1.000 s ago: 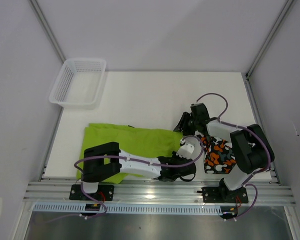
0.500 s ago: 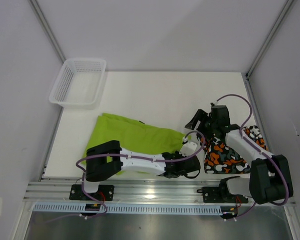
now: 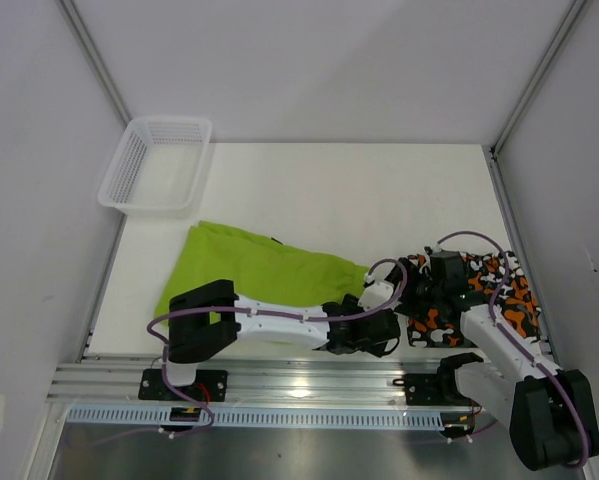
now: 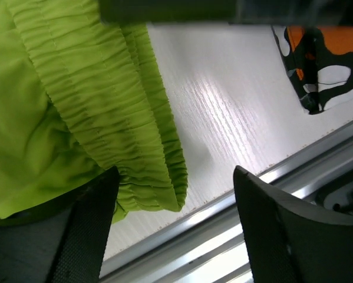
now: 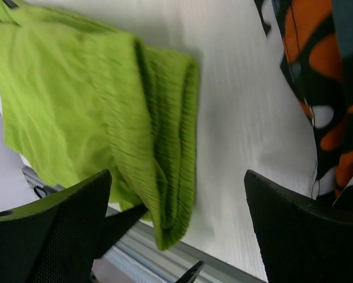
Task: Fold and stack the shorts
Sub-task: Fold the shorts
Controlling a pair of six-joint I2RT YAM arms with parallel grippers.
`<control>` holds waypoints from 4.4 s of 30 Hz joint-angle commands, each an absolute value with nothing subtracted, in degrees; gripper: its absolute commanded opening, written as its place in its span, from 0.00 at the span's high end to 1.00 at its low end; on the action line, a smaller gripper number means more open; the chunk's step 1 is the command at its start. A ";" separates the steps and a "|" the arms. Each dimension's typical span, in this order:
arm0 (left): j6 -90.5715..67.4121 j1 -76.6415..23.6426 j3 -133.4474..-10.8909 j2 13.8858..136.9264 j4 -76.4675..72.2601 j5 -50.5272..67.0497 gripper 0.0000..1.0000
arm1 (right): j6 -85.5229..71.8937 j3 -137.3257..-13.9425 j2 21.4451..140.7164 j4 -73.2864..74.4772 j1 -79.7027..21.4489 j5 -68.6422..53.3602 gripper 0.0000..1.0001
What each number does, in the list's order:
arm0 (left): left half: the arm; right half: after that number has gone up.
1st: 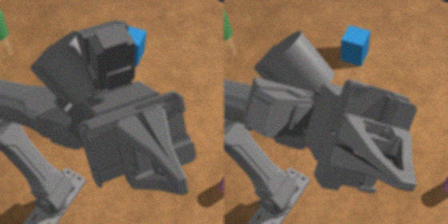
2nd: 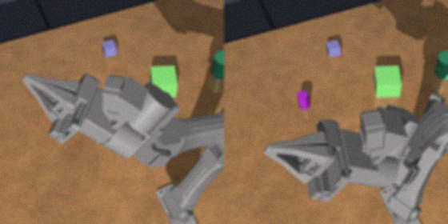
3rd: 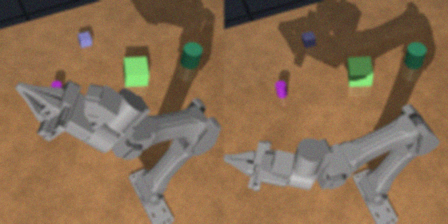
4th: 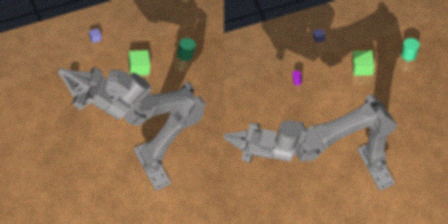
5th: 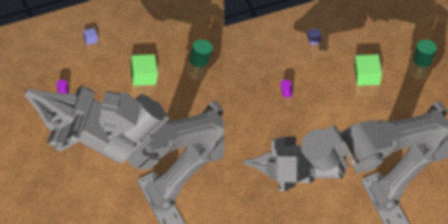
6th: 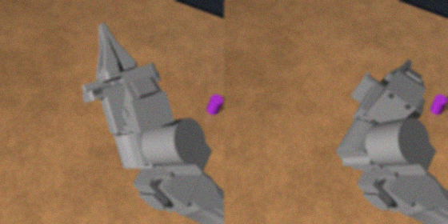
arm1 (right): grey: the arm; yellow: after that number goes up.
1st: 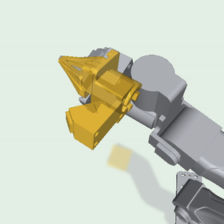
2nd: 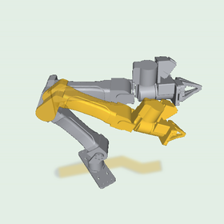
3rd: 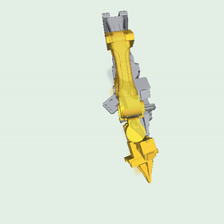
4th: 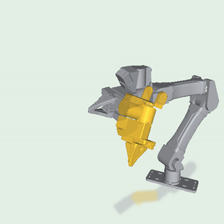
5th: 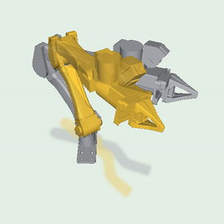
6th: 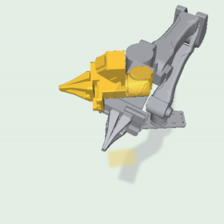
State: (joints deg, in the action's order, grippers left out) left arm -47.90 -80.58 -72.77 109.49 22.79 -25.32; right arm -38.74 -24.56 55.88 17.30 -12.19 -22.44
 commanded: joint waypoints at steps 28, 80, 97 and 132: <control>-34.99 -51.60 -57.12 83.40 19.42 -8.97 0.24 | -43.77 -16.61 61.60 -5.88 -16.08 -25.59 0.13; -3.86 -38.15 -78.58 113.21 9.94 27.77 0.51 | -39.29 -22.06 82.62 -18.02 -18.28 -28.83 0.41; -1.67 -33.31 -76.20 111.09 10.46 36.91 0.37 | -38.58 -21.71 83.14 -18.54 -17.93 -29.79 0.40; -0.35 -38.14 -86.22 118.21 16.25 38.06 0.98 | -38.06 -21.88 82.18 -19.16 -17.93 -31.03 0.43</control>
